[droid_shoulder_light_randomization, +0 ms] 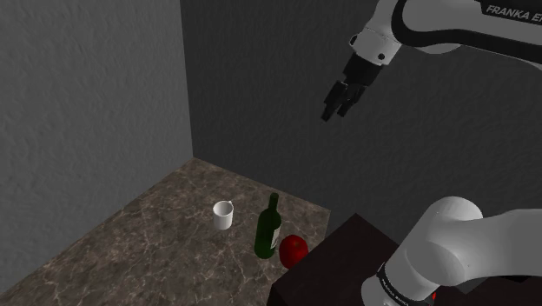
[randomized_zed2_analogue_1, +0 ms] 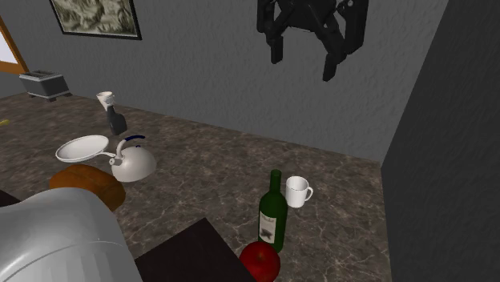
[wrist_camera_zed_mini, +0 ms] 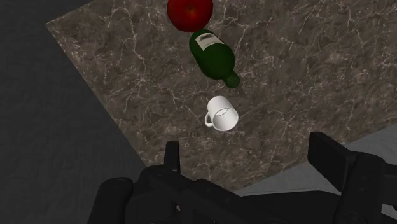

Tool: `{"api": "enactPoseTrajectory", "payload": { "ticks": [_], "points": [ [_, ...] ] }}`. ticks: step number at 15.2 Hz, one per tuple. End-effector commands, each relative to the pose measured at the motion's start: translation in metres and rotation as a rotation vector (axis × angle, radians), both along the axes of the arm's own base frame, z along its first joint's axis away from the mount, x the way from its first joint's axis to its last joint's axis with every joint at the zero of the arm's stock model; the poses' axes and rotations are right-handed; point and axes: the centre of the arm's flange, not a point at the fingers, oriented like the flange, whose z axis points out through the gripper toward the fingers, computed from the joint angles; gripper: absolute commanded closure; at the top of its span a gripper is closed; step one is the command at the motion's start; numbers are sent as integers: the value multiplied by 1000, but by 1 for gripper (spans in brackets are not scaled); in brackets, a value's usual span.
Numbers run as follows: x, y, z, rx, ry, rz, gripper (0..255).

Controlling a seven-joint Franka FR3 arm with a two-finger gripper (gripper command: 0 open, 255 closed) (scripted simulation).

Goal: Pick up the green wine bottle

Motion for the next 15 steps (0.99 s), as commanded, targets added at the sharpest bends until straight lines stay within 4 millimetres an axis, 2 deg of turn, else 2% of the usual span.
{"api": "enactPoseTrajectory", "payload": {
  "ticks": [1, 15],
  "points": [
    [0, 0, 0, 0, 0, 0, 0],
    [61, 63, -166, -44, 90, 29, 0]
  ]
}}
